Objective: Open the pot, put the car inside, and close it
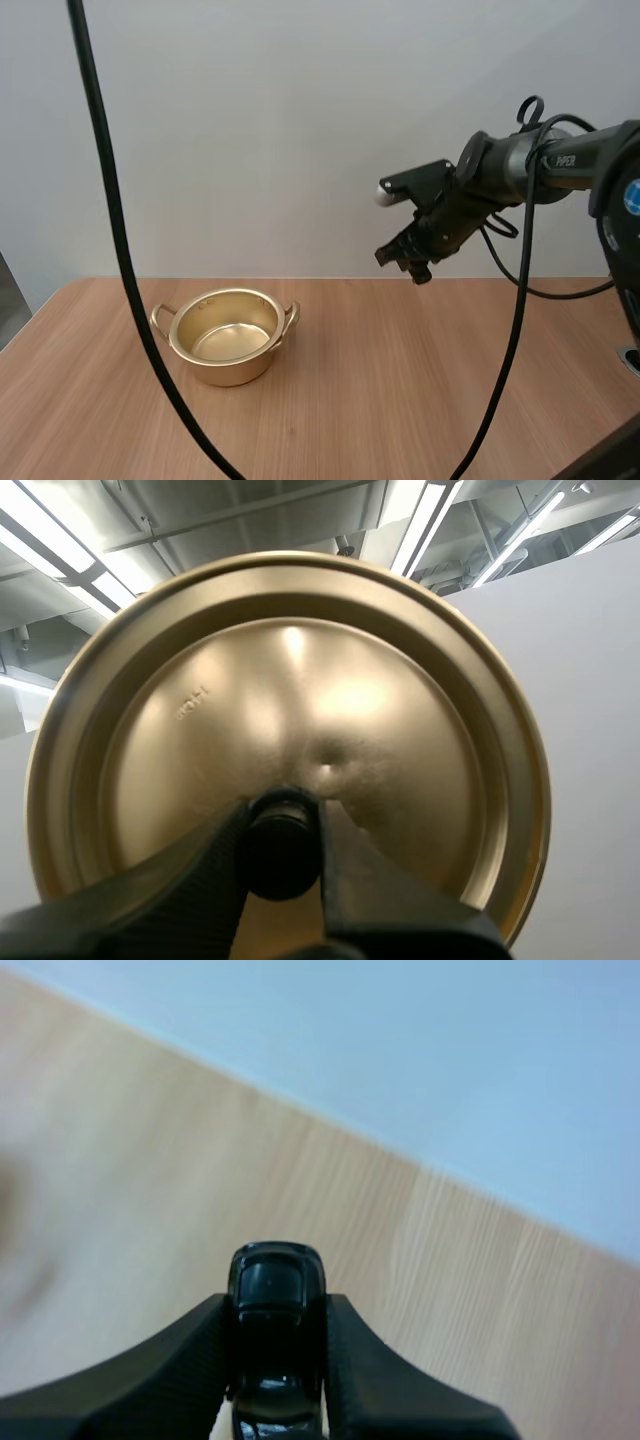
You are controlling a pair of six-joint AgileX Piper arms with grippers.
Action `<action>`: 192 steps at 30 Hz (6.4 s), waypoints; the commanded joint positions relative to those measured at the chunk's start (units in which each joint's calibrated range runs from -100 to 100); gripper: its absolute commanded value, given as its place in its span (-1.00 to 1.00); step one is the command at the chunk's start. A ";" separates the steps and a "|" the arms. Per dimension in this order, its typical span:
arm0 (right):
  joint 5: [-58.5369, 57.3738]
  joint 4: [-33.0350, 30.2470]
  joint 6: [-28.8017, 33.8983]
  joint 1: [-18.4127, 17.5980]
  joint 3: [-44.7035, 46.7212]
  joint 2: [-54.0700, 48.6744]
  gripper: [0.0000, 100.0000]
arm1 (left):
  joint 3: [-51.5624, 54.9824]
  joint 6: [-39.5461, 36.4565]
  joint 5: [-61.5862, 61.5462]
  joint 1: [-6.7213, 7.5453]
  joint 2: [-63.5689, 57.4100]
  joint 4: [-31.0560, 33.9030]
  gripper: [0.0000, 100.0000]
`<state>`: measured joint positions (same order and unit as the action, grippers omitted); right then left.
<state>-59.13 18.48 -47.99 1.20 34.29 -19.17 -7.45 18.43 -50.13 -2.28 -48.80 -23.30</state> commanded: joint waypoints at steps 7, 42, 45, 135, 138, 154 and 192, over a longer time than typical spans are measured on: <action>-15.52 11.52 -2.04 -8.63 -20.25 -3.85 -1.00 | -0.03 0.04 -1.00 -0.01 0.06 -0.02 -1.00; -6.82 0.93 -2.26 -25.23 -20.70 35.24 -1.00 | -0.35 0.27 -2.55 -1.35 -0.59 -2.37 -1.00; -5.94 0.93 -2.76 -25.23 -20.70 36.52 -1.00 | -0.35 0.27 -2.55 -1.35 -0.59 -2.37 -1.00; 72.37 11.36 0.75 -3.10 35.88 -22.54 -1.00 | -0.35 -0.04 -9.50 -1.35 -0.72 -3.89 -1.00; 82.94 9.60 0.75 -4.68 40.74 -22.64 -1.00 | -0.35 -0.04 -10.57 -1.35 -0.86 -3.89 -1.00; 107.84 6.49 2.58 -4.79 55.93 -22.64 -1.00 | -0.35 -0.04 -11.52 -1.35 -0.86 -3.89 -1.00; 106.66 6.94 2.58 -4.79 55.93 -46.26 -1.00 | 42.55 -3.30 -29.46 -1.35 16.16 11.23 -1.00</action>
<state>47.54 25.37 -45.48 -3.55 90.18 -65.45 30.61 15.15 -78.72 -3.60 -35.53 -12.19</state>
